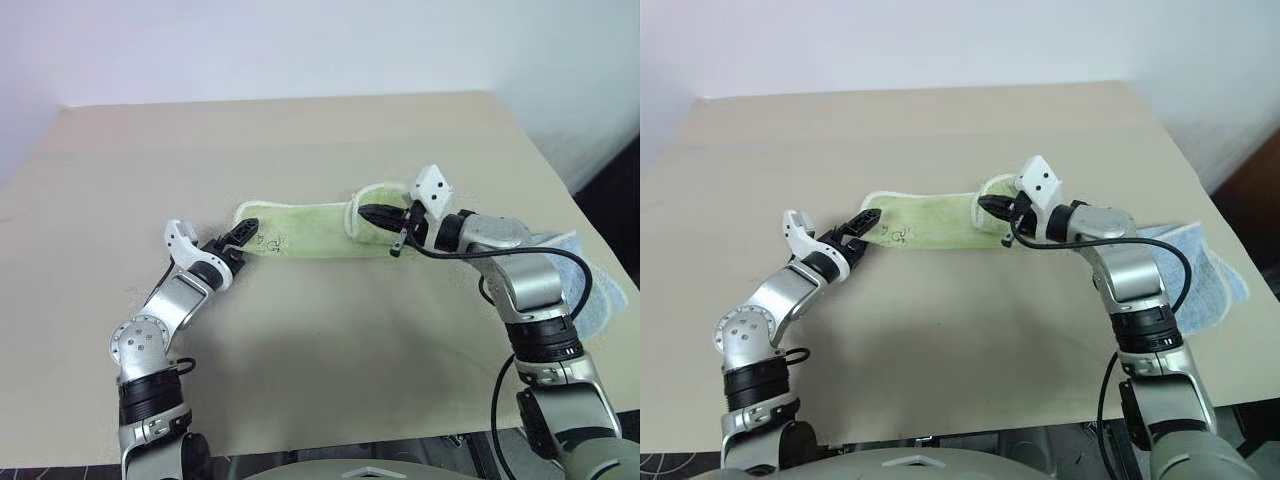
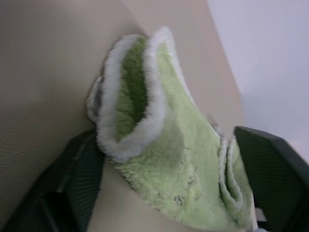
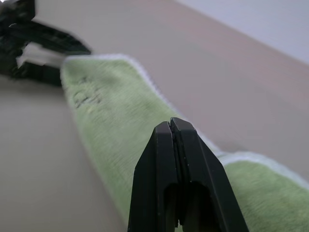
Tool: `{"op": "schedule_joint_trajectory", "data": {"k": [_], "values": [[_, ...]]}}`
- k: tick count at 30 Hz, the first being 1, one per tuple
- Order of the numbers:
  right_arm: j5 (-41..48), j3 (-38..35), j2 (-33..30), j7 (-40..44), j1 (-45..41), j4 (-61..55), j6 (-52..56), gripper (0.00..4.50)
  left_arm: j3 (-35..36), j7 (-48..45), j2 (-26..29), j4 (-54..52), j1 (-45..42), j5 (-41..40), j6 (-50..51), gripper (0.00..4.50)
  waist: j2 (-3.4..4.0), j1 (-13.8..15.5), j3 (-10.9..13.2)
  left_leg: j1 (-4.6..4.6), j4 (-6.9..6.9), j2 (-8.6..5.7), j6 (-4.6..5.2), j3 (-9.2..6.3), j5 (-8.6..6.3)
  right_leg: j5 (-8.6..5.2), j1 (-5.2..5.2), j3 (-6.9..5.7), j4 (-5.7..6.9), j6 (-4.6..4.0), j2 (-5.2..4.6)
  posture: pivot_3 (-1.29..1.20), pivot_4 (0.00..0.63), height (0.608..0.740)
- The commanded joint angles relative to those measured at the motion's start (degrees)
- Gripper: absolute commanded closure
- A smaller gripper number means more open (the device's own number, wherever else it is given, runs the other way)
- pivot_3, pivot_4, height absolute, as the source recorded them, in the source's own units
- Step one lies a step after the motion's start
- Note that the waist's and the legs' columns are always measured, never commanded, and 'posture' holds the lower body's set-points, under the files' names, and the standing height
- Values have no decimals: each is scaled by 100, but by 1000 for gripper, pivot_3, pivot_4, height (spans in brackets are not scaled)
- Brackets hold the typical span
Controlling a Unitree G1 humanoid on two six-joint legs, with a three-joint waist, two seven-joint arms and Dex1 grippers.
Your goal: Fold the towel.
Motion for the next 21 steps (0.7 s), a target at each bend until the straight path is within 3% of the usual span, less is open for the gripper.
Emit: {"op": "schedule_joint_trajectory", "data": {"k": [1,8,10,17,21], "values": [[150,-23,-210,182,189,-419,80,4500,-94,-23,-50,16,-80,1,-40,1460,0,-5,0,-5,0,0,0,-1,0,0,-1,-3,-7,0,0,0,150,728],[133,-200,-368,84,451,-462,135,4500,129,-163,98,-56,-81,25,-282,3819,-1,-15,0,-51,-2,-1,3,-3,-1,11,-21,-24,-41,-8,1,0,150,728],[85,-243,-466,82,519,-434,87,4500,390,-309,384,-15,-132,91,-504,4473,-1,-18,1,-55,-3,-1,4,-6,-2,12,-21,-30,-47,-9,1,0,150,728],[40,-400,-713,70,531,-229,-58,4500,855,-1341,1701,128,-167,408,-796,4491,-2,-26,3,-60,-6,4,3,-11,-3,12,-22,-43,-58,-10,3,0,150,728],[-58,-394,-759,0,502,-44,-130,4500,357,-2160,2131,-233,-345,872,-848,4491,-4,6,3,-69,-6,6,1,-18,-5,13,-17,-57,-75,-13,-5,0,150,728]]}}
